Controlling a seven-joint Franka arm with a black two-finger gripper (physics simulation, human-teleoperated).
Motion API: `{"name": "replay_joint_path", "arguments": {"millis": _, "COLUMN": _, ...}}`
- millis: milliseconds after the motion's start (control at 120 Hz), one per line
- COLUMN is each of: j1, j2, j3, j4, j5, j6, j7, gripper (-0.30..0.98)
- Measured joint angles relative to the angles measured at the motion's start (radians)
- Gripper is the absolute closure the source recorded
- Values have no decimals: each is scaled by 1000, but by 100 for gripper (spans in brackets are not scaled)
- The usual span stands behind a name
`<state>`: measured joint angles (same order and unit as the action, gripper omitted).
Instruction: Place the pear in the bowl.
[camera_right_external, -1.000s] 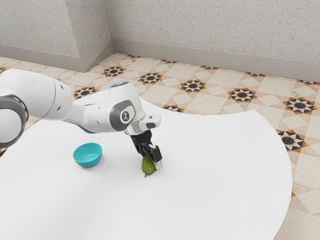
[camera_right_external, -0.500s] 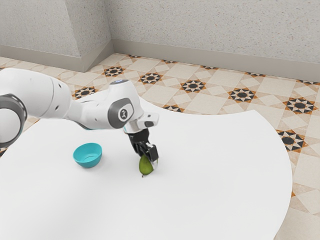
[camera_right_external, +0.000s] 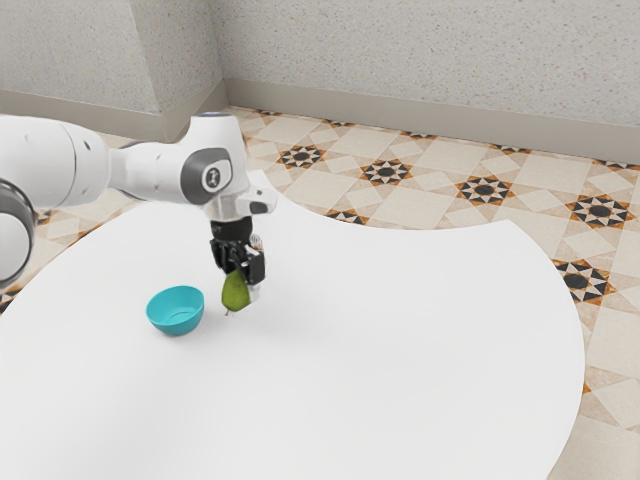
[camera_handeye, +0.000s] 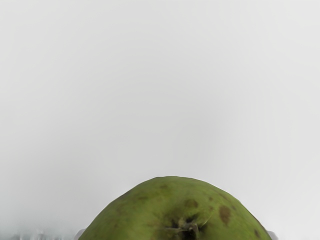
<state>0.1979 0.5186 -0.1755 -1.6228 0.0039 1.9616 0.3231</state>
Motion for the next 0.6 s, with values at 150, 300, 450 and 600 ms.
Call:
{"name": "replay_joint_path", "arguments": {"millis": 150, "j1": 0, "j2": 0, "j3": 60, "j4": 40, "j5": 16, "j6": -48, "j7": -10, "gripper": 49}}
{"name": "replay_joint_path", "arguments": {"millis": 300, "j1": 1, "j2": 2, "j3": 126, "j4": 51, "j5": 19, "j6": -73, "j7": -17, "gripper": 49}}
{"name": "replay_joint_path", "arguments": {"millis": 450, "j1": 1, "j2": 2, "j3": 177, "j4": 54, "j5": 20, "j6": -94, "j7": -21, "gripper": 52}}
{"name": "replay_joint_path", "arguments": {"millis": 600, "j1": 2, "j2": -7, "j3": 205, "j4": 47, "j5": 22, "j6": -134, "j7": -26, "gripper": 55}}
